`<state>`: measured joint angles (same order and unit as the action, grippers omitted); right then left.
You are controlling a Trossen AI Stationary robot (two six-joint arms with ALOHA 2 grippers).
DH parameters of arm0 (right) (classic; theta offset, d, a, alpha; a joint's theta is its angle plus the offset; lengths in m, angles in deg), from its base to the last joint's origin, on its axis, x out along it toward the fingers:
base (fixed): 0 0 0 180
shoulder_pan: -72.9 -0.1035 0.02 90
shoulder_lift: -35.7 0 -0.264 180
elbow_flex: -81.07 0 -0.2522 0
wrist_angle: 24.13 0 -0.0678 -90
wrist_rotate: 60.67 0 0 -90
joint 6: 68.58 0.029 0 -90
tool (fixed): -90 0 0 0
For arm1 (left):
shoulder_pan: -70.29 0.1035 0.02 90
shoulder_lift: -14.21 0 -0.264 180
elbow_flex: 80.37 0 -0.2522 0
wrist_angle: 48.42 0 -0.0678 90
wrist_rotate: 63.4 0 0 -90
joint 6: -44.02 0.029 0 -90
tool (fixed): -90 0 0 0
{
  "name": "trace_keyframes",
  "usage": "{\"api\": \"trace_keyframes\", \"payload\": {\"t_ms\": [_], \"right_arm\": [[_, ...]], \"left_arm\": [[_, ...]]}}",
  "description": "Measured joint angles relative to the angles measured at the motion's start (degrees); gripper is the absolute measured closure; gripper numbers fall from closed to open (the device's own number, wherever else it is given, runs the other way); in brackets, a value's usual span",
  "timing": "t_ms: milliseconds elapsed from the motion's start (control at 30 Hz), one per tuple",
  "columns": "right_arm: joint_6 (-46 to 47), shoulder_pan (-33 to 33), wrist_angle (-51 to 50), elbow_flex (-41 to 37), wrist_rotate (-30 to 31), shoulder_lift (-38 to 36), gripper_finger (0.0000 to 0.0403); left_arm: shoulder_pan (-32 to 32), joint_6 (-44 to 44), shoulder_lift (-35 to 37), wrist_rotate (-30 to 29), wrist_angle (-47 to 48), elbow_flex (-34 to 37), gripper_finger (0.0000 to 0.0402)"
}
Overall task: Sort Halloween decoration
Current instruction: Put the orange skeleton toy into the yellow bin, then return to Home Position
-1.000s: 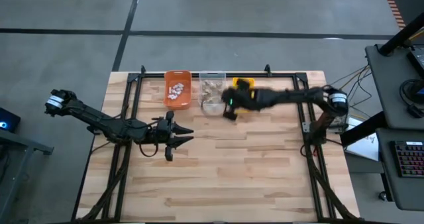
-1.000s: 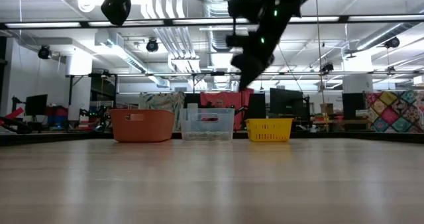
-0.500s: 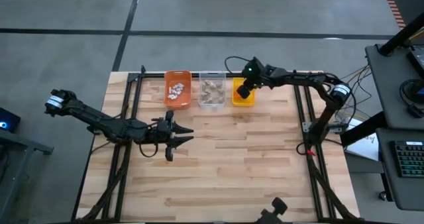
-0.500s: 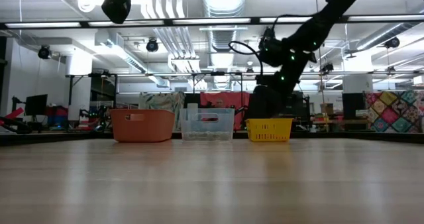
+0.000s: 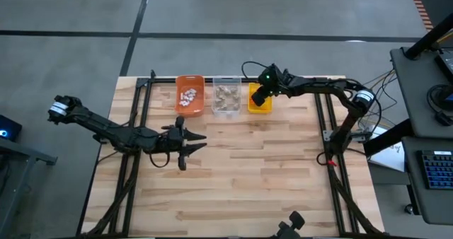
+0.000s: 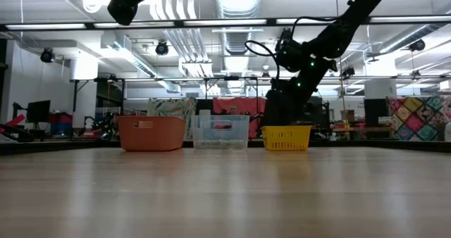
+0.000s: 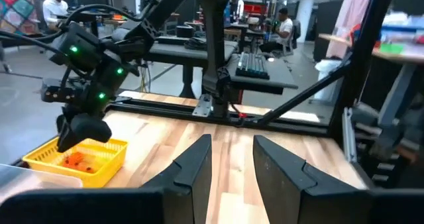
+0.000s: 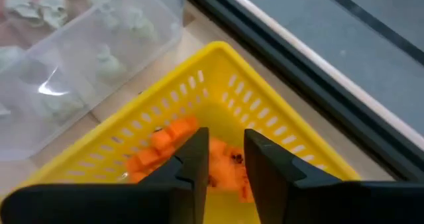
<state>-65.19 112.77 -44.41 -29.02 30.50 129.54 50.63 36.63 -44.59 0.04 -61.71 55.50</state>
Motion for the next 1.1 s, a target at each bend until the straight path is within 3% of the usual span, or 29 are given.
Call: {"api": "trace_keyframes", "payload": {"t_ms": [233,467,633,733,900,1100], "right_arm": [[-1.1,-1.0,0.8,-0.2,-2.1,-1.4,0.03],[-3.9,-7.2,14.7,-7.8,-3.1,-8.6,0.0299],[-7.9,-12.6,22.1,-13.1,-3.9,-15.2,0.0298],[-10.7,-14.8,22.4,-15.1,-8.8,-19.3,0.0298],[-12.2,-15.8,22.4,-19.2,-16.8,-25.8,0.0298],[-12.3,-15.8,23.1,-25.2,-17.9,-34.0,0.0298]], "left_arm": [[0.0,2.5,1.7,-0.6,6.2,0.0,0.0308],[0.0,3.6,8.6,-2.5,17.9,0.7,0.0308],[0.0,7.1,14.5,-2.6,17.6,3.2,0.0308],[0.1,8.0,18.4,-2.6,17.8,4.9,0.0308],[0.1,8.5,25.3,-2.6,17.8,8.7,0.0308],[0.1,8.3,33.1,-2.6,17.4,13.2,0.0308]]}}
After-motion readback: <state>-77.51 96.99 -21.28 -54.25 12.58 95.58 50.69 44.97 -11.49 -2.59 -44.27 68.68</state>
